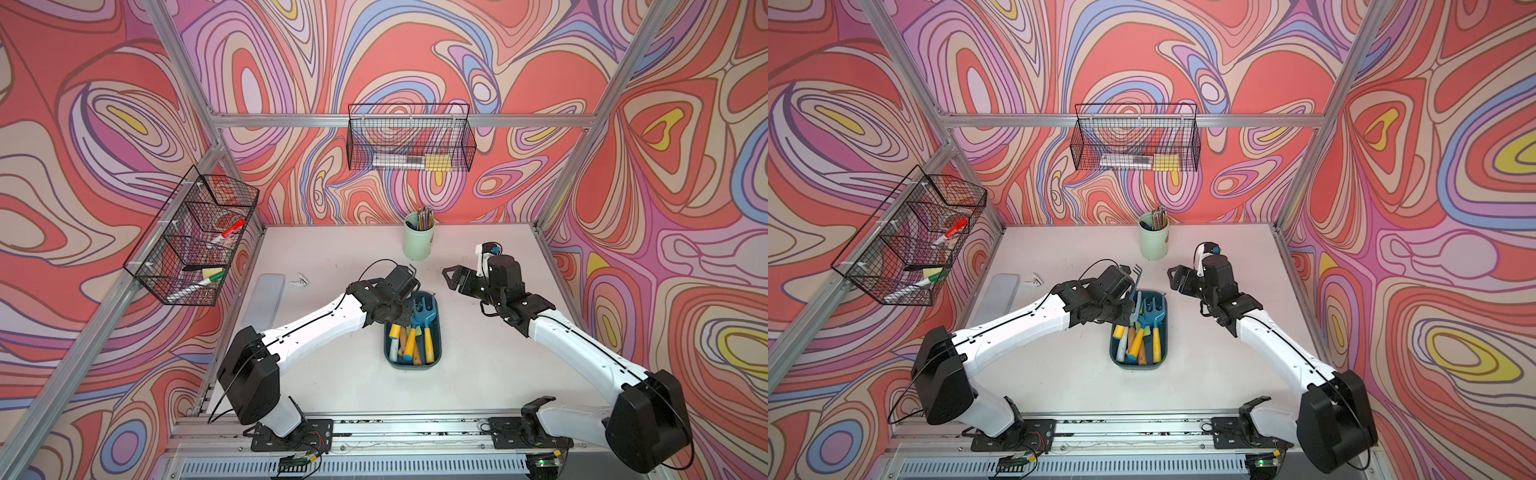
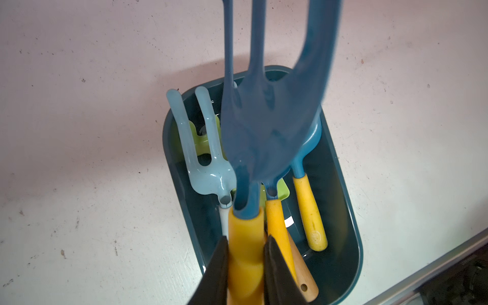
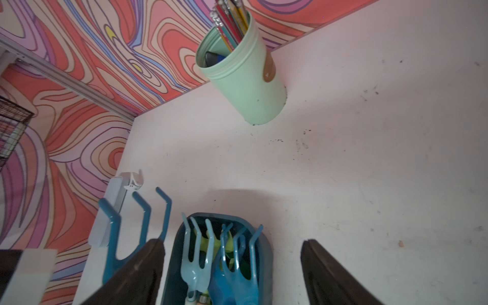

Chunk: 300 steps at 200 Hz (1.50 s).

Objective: Take the hand rake out of the storage box
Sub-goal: Pick up the rake from the storage box.

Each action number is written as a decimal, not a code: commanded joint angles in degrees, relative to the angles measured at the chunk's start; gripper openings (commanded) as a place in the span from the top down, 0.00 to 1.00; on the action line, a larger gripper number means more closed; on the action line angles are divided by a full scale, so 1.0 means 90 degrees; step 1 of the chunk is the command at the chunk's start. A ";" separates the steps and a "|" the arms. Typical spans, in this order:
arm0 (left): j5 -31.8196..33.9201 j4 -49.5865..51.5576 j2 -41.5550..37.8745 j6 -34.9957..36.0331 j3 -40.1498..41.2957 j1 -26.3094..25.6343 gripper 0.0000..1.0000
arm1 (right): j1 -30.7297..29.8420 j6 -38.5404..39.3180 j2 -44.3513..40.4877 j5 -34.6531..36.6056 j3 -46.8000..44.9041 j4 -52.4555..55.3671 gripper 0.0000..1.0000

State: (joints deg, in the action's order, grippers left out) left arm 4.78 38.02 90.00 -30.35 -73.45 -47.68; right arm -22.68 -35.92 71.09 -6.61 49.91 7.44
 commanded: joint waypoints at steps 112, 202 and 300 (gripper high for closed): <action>0.1181 0.0058 -0.0036 0.0384 0.0134 -0.0198 1.00 | -0.1670 -0.1828 0.1377 0.0517 0.0951 -0.0733 0.51; 0.2486 0.0489 0.0269 0.0567 -0.0150 -0.0699 1.00 | -0.1689 -0.2110 0.1837 0.0483 0.1180 -0.0671 0.81; 0.2029 0.0538 0.0123 0.0706 -0.0173 -0.0725 0.43 | -0.1680 -0.2475 0.1726 0.0637 0.0920 -0.0928 1.00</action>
State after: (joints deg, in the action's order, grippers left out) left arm 26.50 41.87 92.36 -26.61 -74.30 -53.91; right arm -37.58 -58.00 87.13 -2.28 59.24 0.58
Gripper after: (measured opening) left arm 0.334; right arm 0.054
